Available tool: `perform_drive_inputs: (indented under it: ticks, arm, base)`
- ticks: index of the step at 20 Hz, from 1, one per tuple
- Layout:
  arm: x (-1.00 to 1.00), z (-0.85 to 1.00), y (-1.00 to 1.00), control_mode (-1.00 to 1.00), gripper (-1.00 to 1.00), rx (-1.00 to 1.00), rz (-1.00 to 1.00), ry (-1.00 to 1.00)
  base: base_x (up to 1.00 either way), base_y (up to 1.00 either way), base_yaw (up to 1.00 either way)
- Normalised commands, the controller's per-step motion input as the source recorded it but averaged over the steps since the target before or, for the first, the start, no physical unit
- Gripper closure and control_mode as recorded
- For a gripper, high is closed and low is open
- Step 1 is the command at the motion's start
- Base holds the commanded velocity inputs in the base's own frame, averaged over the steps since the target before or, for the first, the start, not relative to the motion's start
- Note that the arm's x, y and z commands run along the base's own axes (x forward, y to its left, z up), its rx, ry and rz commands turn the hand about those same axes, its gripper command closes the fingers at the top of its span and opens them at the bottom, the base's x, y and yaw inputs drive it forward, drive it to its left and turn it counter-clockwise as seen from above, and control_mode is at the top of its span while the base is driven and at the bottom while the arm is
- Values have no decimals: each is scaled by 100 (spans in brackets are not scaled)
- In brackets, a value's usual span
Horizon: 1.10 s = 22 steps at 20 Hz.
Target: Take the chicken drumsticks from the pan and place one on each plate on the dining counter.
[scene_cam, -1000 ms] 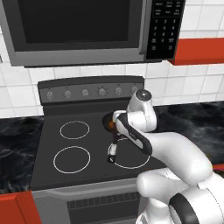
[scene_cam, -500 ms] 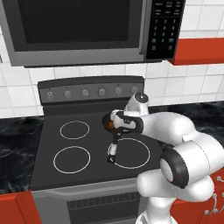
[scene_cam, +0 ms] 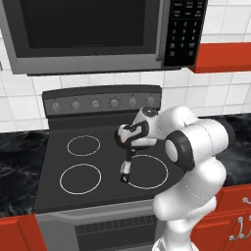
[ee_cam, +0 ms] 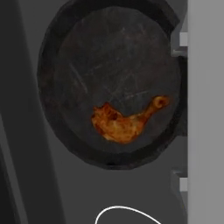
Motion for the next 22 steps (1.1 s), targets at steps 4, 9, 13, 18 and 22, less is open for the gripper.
perform_drive_inputs:
  ticks: [4,9,13,18,22]
  arm:
    - [49,-40,31,-100,-100,0,0,10]
    - [45,-16,4,-100,-100,0,0,2]
    - [38,-26,4,-100,-100,0,0,2]
    - [8,-44,14,-100,-100,-1,0,8]
    - [16,-28,8,-100,-100,0,0,2]
  base:
    - [0,0,0]
    - [0,0,0]
    - [0,0,0]
    - [0,0,0]
    - [0,0,0]
